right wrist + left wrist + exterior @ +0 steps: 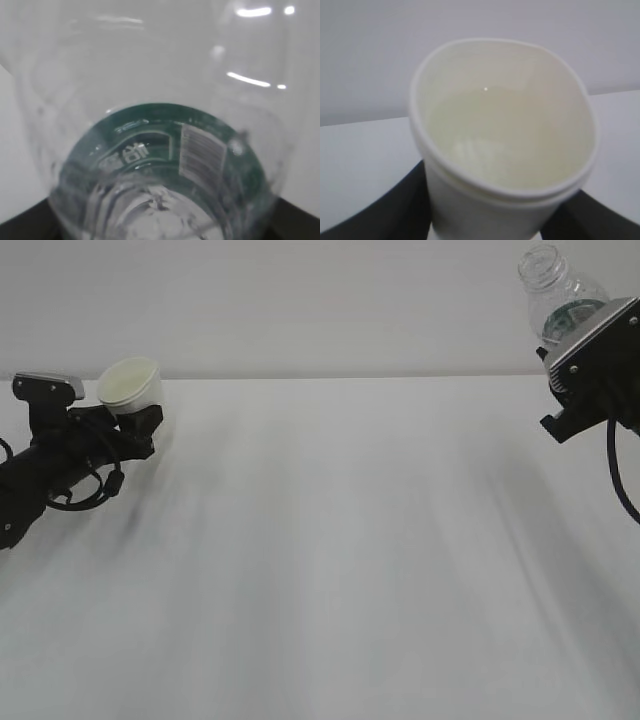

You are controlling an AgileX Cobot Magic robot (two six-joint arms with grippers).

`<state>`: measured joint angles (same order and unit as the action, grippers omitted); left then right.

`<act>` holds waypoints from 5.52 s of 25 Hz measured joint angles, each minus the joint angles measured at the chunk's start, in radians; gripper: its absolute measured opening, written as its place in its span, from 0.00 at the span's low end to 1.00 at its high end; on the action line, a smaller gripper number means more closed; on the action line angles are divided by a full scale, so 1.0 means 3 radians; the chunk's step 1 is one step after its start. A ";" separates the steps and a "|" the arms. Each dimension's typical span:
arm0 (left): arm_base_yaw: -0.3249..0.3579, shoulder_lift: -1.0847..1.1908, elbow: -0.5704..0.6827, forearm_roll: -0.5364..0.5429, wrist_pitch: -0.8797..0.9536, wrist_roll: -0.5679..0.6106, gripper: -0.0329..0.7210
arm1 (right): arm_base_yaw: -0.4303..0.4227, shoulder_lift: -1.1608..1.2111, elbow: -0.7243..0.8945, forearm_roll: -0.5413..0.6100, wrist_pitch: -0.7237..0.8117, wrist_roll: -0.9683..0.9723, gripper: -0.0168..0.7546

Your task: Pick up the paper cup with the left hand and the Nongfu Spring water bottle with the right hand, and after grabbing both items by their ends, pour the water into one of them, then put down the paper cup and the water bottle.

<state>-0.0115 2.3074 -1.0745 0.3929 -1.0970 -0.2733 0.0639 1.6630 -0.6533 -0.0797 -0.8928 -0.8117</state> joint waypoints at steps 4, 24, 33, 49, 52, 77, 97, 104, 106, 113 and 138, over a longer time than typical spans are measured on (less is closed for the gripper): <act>0.0005 0.0000 0.0196 -0.0288 -0.0058 0.0144 0.60 | 0.0000 0.0000 0.0007 0.0000 0.0000 0.0030 0.63; 0.0013 0.0000 0.0551 -0.1211 -0.0079 0.0656 0.60 | 0.0000 0.0000 0.0127 0.0000 -0.0083 0.0142 0.63; 0.0013 0.0000 0.0551 -0.1157 -0.0081 0.0664 0.60 | 0.0000 0.0000 0.0156 0.0000 -0.0099 0.0207 0.63; 0.0013 0.0044 0.0658 -0.1088 -0.0280 0.0664 0.59 | 0.0000 0.0000 0.0193 0.0000 -0.0104 0.0268 0.63; 0.0021 0.0044 0.0658 -0.1026 -0.0280 0.0664 0.60 | 0.0000 0.0000 0.0193 0.0000 -0.0107 0.0281 0.63; 0.0021 -0.0175 0.1103 -0.0997 -0.0203 0.0664 0.87 | 0.0000 0.0000 0.0258 -0.0006 -0.0249 0.0293 0.63; -0.0080 -0.0864 0.1812 -0.0808 -0.0199 0.0664 0.82 | 0.0000 0.0000 0.0258 0.0000 -0.0269 0.0880 0.63; -0.0206 -0.0915 0.1819 -0.0748 -0.0199 0.0664 0.81 | 0.0000 0.0000 0.0258 0.0006 -0.0269 0.1181 0.63; -0.0254 -0.0915 0.1819 -0.0740 -0.0199 0.0664 0.81 | 0.0000 0.0000 0.0258 0.0006 -0.0269 0.1265 0.63; -0.0404 -0.0915 0.1819 -0.0728 -0.0199 0.0664 0.81 | 0.0000 0.0000 0.0258 0.0182 -0.0112 0.1555 0.63; -0.0430 -0.0936 0.1819 -0.0720 -0.0199 0.0664 0.81 | 0.0000 0.0910 0.0258 0.0365 -0.0700 0.2095 0.63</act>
<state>-0.1407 2.0265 -0.5287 0.1768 -1.1566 -0.0741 0.0639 1.9361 -0.5759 0.0298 -1.1027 -0.1833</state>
